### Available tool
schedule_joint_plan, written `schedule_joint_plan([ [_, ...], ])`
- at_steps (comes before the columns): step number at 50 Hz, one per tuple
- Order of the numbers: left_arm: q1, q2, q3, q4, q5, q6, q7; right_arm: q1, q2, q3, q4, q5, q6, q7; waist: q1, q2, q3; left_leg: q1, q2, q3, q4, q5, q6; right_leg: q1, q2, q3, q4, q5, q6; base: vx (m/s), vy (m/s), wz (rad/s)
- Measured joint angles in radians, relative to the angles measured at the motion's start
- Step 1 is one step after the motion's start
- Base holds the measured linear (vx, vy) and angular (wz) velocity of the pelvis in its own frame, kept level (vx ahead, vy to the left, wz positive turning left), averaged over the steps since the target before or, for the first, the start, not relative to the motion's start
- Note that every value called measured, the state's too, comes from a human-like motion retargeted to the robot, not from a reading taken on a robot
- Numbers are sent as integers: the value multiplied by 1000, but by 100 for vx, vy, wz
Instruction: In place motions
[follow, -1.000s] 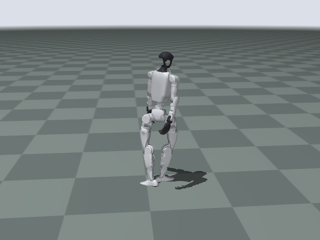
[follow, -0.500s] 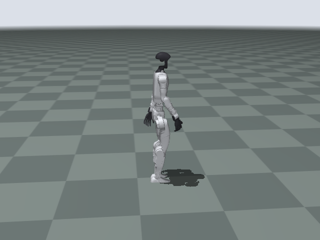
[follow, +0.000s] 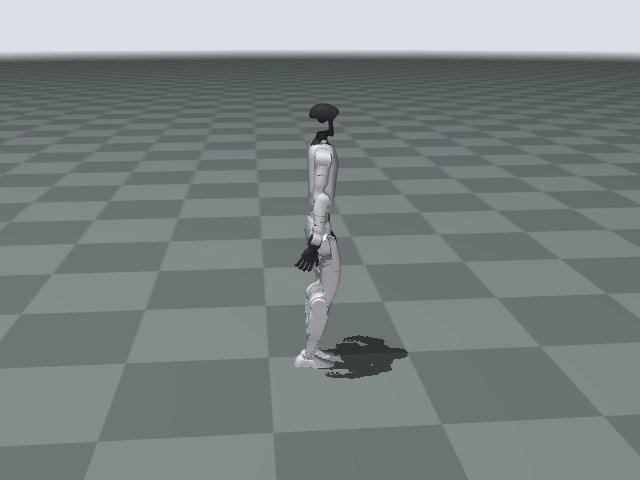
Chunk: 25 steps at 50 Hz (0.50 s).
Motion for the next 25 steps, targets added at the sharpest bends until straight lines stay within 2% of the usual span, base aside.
schedule_joint_plan([
  [3,15,-2,6,20,13,3,1,-10,10,5,-30,9,-9,3,-50,19,-5,-37,9,-49,4,17,-4,-48,6,3,67,-11,38,-4,-1,85],
  [5,22,2,2,33,15,8,-5,-23,18,12,-50,26,-16,5,-103,35,17,-52,20,-99,10,34,-7,-73,12,40,107,-4,45,-8,-2,155],
  [9,34,4,8,42,40,16,-2,-48,28,29,-77,49,-26,17,-166,37,56,-69,9,-192,22,62,-10,-104,58,287,124,20,20,-7,0,155],
  [10,38,3,7,41,44,15,3,-51,27,32,-82,51,-30,21,-159,34,59,-73,1,-204,24,67,-9,-107,72,366,124,24,23,-3,1,113],
  [12,46,-2,-7,35,46,13,6,-54,22,36,-87,52,-33,22,-136,31,61,-83,-13,-238,23,80,-8,-105,64,410,116,22,42,-3,1,132],
  [14,43,-4,-20,30,47,14,3,-62,17,44,-88,52,-29,18,-111,28,72,-90,-25,-275,22,97,-8,-100,38,340,111,2,30,-5,2,145],
  [17,30,-3,-33,13,55,19,-7,-84,2,87,-79,35,-22,16,-14,-8,95,-93,-52,-268,13,138,-11,-76,-7,219,86,-3,-23,-11,3,106],
  [19,24,-6,-52,-4,56,17,-9,-99,-19,122,-75,-17,-22,27,42,-13,108,-106,-58,-293,13,147,-23,-67,-32,151,87,-18,-21,-8,7,189],
  [22,14,-12,-69,-19,48,9,-1,-118,-56,185,-80,-148,-30,51,94,-21,119,-133,-78,-345,21,100,-13,-41,-83,13,69,-39,-15,-7,9,253],
  [25,3,-9,-74,-18,49,7,-9,-128,-79,227,-82,-274,-32,37,116,-37,119,-160,-68,-283,10,37,21,-10,-131,-141,53,-66,-7,-5,10,317],
])
